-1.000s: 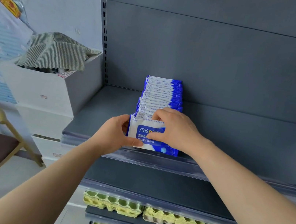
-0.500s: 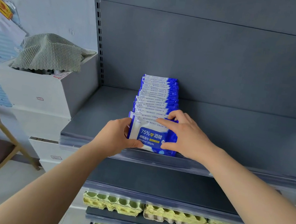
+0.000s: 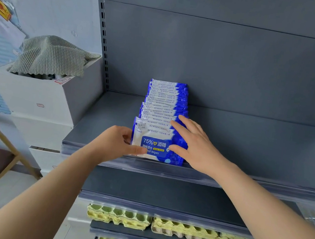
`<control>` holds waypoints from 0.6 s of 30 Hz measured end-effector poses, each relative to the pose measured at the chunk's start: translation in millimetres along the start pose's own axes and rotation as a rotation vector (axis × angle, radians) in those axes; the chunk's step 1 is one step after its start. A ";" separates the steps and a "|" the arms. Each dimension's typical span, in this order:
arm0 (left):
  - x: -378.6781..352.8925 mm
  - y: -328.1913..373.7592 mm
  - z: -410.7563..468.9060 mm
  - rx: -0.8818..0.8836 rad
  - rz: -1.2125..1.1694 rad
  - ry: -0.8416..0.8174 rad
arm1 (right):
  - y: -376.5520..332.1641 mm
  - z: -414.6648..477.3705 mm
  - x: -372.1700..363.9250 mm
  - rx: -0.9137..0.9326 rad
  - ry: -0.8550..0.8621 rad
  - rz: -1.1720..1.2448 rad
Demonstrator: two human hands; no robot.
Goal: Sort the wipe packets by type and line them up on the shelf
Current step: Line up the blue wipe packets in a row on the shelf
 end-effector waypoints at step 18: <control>-8.2 3.7 6.2 0.066 -0.333 0.028 | 38.6 -12.0 -11.8 -0.329 0.189 0.762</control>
Point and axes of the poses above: each hand's wrist, its own z-axis towards the middle knuckle, its own x-axis out of the back of the hand, y = z × x, the point moved 6 cm from there along z, towards the middle knuckle, and after that the axes turned 6 degrees about y, right-handed, at the moved point
